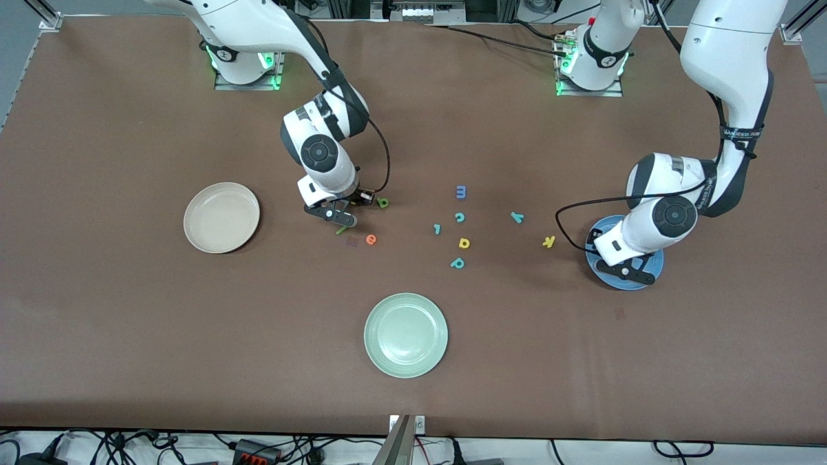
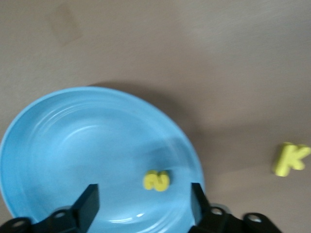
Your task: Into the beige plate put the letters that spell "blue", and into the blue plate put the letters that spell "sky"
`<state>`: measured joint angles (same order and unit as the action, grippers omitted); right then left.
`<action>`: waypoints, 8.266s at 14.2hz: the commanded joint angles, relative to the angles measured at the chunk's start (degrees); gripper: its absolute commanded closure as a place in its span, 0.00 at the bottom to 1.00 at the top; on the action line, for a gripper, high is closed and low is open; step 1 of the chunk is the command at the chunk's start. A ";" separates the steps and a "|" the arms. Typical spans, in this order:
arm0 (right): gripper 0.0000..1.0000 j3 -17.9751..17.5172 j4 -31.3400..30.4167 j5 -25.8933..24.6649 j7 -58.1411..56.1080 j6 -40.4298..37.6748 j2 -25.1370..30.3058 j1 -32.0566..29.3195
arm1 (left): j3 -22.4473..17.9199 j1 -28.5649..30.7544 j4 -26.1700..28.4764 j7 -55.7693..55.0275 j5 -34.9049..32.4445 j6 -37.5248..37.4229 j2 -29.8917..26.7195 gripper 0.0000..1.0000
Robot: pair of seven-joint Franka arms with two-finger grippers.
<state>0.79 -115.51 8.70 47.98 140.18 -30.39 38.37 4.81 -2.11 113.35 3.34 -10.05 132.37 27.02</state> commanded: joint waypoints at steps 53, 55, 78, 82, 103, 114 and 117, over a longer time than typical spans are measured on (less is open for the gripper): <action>1.00 8.61 8.72 1.40 12.35 -4.72 -2.14 0.66 | 25.84 12.84 1.08 -28.92 -5.95 -9.15 -2.95 0.00; 1.00 8.70 8.72 1.40 7.50 -9.56 0.24 -1.62 | 27.62 11.35 1.34 -44.04 -5.95 -6.27 -0.58 0.00; 0.78 13.09 -5.43 1.32 -38.75 -13.00 6.93 -19.22 | 27.18 8.35 13.56 -20.74 -17.81 14.59 2.86 0.36; 0.00 13.18 -2.19 1.32 -38.93 -14.23 7.63 -19.13 | 27.18 8.44 13.39 -20.74 -17.81 14.32 2.60 0.80; 0.16 13.09 20.85 11.07 -7.20 -2.38 -12.84 10.14 | 25.43 26.90 -10.52 4.13 -19.66 -7.56 9.63 0.00; 0.80 13.09 20.85 10.28 -8.60 -2.11 -13.64 10.23 | 29.12 26.02 -25.06 3.34 -13.27 -33.35 -1.01 0.00; 0.91 13.18 20.94 10.37 -10.27 -2.11 -13.29 10.06 | 28.86 25.58 -31.00 3.08 -8.59 -39.55 -1.88 0.00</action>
<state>13.63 -95.65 18.66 39.40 138.16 -42.98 48.24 33.93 23.91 86.05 6.73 -21.16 96.19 24.78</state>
